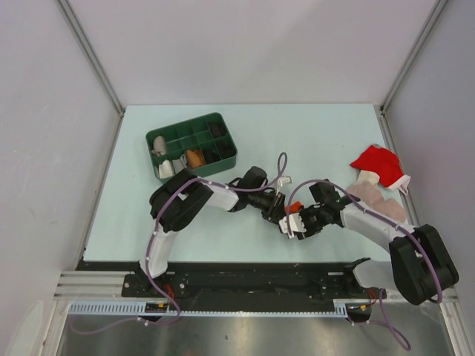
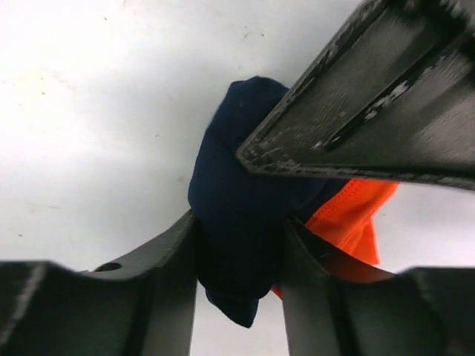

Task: Roll the underwear
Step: Roll the underwear to the center of the board.

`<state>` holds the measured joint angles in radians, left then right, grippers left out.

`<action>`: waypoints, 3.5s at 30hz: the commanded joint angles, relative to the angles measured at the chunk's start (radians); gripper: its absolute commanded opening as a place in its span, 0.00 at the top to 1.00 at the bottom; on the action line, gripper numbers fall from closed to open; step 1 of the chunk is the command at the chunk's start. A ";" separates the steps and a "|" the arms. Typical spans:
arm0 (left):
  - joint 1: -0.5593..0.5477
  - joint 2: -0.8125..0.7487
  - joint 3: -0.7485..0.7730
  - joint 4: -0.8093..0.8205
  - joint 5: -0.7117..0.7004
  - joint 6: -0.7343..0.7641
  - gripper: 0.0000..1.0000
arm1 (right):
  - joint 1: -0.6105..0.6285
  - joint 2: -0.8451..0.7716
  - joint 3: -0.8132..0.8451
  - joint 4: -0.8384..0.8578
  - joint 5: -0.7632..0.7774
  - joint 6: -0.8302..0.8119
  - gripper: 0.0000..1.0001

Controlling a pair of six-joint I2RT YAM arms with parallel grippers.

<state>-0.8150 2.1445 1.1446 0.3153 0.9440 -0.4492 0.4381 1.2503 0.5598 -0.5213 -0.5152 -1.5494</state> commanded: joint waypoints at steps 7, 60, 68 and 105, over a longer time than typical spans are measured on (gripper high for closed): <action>0.059 -0.340 -0.385 0.476 -0.341 -0.040 0.47 | -0.076 0.175 0.153 -0.270 -0.087 0.042 0.73; -0.239 -0.155 -0.037 -0.275 -0.446 0.626 0.93 | -0.361 0.207 0.460 -0.632 -0.379 0.233 0.35; -0.184 -0.112 -0.017 -0.292 -0.315 0.515 0.93 | -0.343 0.265 0.413 -0.557 -0.367 0.308 0.36; -0.147 -0.098 -0.057 -0.154 -0.324 0.336 0.83 | -0.375 0.226 0.301 -0.653 -0.425 -0.060 0.71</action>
<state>-0.9558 2.0205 1.1080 0.2272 0.7033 -0.1005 0.0051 1.5448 0.8906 -1.2762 -0.9916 -1.7020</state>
